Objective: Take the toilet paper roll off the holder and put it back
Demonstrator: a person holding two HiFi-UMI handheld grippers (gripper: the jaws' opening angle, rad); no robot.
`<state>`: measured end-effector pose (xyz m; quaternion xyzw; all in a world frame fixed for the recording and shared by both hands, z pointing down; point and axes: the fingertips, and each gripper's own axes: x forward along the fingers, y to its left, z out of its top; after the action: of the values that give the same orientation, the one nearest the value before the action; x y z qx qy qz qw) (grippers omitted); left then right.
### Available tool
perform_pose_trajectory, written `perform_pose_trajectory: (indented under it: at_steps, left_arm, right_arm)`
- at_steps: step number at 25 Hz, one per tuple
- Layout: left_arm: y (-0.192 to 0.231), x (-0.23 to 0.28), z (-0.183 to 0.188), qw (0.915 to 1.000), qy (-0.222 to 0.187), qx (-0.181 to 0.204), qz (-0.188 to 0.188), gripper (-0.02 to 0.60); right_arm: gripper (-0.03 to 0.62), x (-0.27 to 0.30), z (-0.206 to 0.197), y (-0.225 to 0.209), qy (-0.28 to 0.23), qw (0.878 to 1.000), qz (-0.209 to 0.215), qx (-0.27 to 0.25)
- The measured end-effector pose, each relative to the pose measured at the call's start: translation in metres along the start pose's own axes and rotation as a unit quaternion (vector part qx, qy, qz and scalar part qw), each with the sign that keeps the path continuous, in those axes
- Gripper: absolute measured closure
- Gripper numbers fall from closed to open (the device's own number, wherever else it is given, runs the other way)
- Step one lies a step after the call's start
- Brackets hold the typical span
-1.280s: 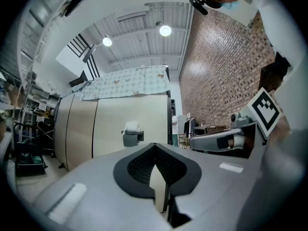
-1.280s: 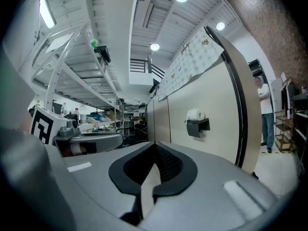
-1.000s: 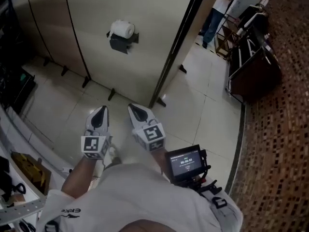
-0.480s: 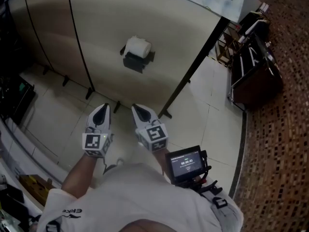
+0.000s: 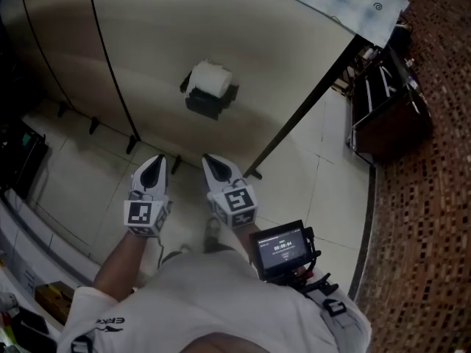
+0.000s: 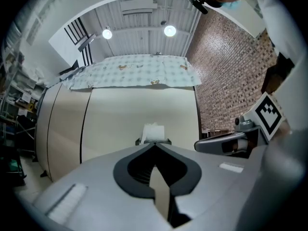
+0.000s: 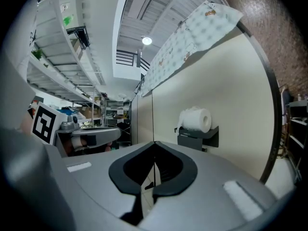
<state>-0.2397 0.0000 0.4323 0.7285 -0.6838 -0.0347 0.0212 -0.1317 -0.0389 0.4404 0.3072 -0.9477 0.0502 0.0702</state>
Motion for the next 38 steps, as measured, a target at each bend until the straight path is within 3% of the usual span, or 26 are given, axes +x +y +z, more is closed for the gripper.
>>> perform_pose_trajectory:
  at_steps: [13, 23, 25, 31, 38]
  left_arm:
    - [-0.003, 0.129, 0.015, 0.9995, -0.009, 0.010, 0.029, 0.580]
    - [0.008, 0.167, 0.005, 0.9994, -0.002, 0.014, 0.031, 0.580]
    - [0.015, 0.174, 0.007, 0.9995, -0.002, 0.014, 0.028, 0.580]
    - [0.031, 0.185, 0.006, 0.9998, 0.004, 0.015, 0.014, 0.580]
    - [0.042, 0.194, 0.005, 0.9999, 0.004, 0.015, 0.002, 0.580]
  right_arm:
    - [0.580, 0.059, 0.036, -0.117, -0.032, 0.999, 0.013, -0.014]
    - [0.567, 0.096, 0.041, -0.146, -0.033, 0.999, 0.030, -0.021]
    - [0.535, 0.104, 0.043, -0.145, -0.033, 0.999, 0.037, -0.024]
    - [0.330, 0.126, 0.040, -0.141, 0.001, 0.998, 0.058, -0.038]
    - [0.311, 0.147, 0.048, -0.154, 0.019, 0.997, 0.034, -0.073]
